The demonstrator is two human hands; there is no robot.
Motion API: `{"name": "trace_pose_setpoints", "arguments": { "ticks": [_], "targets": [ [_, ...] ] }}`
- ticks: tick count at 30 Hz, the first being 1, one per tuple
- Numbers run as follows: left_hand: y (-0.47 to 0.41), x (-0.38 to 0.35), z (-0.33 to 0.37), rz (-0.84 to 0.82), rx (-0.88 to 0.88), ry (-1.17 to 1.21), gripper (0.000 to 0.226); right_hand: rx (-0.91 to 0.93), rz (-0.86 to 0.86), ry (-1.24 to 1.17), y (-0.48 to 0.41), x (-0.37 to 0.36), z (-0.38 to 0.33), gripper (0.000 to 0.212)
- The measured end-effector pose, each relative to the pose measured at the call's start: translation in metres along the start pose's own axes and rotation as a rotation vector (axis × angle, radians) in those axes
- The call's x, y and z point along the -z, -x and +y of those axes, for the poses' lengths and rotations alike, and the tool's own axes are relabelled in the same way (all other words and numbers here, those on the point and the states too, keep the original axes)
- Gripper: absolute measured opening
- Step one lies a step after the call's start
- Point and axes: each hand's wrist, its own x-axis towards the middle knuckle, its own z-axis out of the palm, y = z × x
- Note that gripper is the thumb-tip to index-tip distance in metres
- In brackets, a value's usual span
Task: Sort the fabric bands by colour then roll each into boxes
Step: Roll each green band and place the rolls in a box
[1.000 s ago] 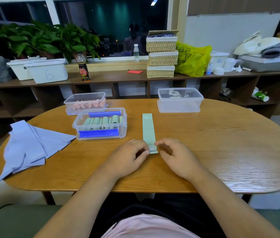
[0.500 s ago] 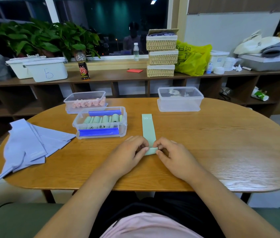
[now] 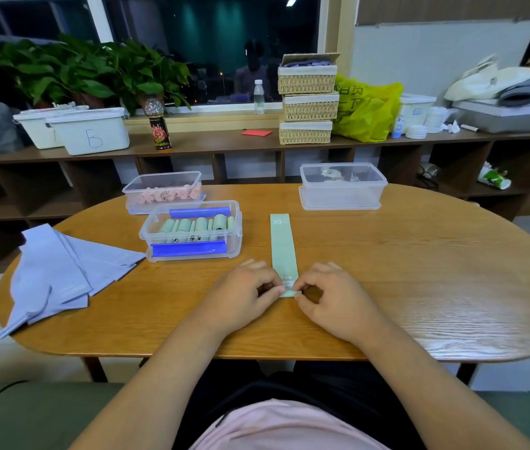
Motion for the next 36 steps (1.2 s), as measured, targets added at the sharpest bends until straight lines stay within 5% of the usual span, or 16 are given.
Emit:
{"name": "trace_pose_setpoints", "arguments": {
  "ticks": [36],
  "targets": [
    [0.014, 0.004, 0.007, -0.001, -0.043, -0.059, 0.02, 0.091, 0.067, 0.166, 0.006, 0.0, -0.009, 0.02]
  ]
}}
